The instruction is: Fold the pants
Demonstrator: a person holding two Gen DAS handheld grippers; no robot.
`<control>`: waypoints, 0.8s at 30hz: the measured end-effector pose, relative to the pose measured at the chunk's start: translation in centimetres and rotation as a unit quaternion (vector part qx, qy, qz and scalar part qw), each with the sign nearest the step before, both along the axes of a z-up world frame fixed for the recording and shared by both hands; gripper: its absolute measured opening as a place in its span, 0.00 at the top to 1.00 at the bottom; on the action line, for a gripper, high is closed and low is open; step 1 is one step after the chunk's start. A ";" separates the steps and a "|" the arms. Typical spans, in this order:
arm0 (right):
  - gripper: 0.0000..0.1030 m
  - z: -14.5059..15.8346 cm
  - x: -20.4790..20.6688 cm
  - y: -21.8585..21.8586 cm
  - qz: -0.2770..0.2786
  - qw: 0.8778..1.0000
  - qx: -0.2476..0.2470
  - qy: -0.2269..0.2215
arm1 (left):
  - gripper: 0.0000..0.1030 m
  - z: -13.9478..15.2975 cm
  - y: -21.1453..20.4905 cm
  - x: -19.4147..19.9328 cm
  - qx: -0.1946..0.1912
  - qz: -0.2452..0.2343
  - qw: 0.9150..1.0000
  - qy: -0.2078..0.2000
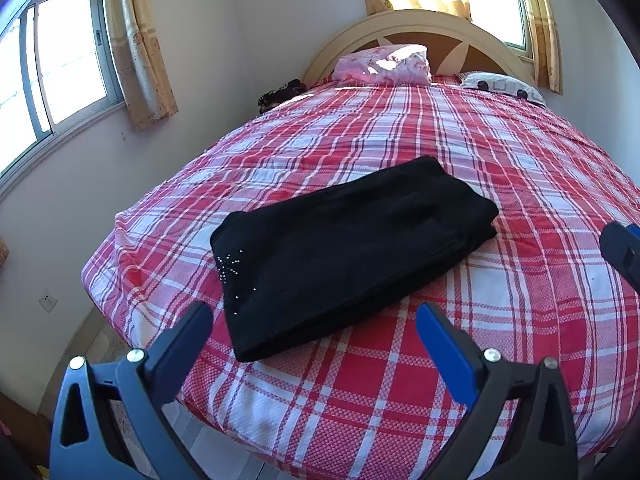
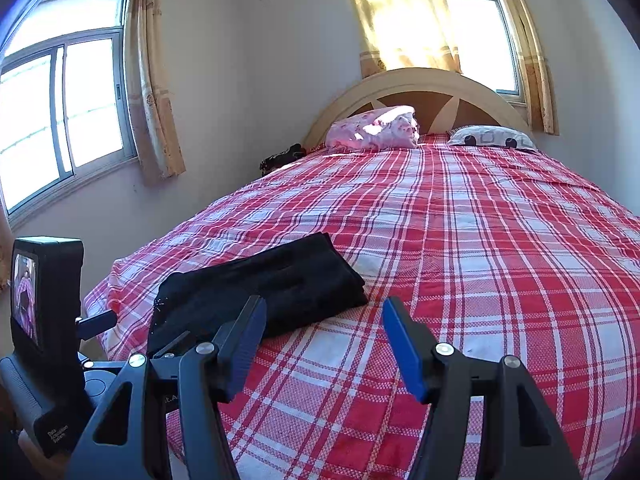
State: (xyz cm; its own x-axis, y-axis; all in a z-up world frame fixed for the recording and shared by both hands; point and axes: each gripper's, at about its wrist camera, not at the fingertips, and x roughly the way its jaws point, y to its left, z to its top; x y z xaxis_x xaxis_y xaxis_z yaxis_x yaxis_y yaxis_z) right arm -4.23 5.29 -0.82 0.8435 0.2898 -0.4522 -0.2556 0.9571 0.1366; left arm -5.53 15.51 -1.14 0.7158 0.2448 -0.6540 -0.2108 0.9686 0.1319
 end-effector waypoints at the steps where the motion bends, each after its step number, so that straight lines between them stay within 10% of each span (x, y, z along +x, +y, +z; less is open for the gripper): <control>1: 0.39 -0.2 0.2 -0.1 -0.001 1.000 0.001 0.004 | 0.00 -0.2 0.2 0.2 -0.001 0.000 1.000 0.003; 10: 0.39 -3.3 6.7 -3.0 0.025 0.995 0.074 0.058 | 0.00 -1.0 5.6 3.2 -0.005 0.064 0.998 -0.007; 16: 0.39 -5.9 15.7 -4.2 0.054 0.971 0.182 0.142 | 0.00 -2.9 10.0 6.0 -0.104 0.115 0.988 0.026; 24: 0.38 -11.0 22.5 -0.4 0.070 0.957 0.157 0.232 | 0.00 -5.5 11.7 7.3 -0.204 0.127 0.969 0.065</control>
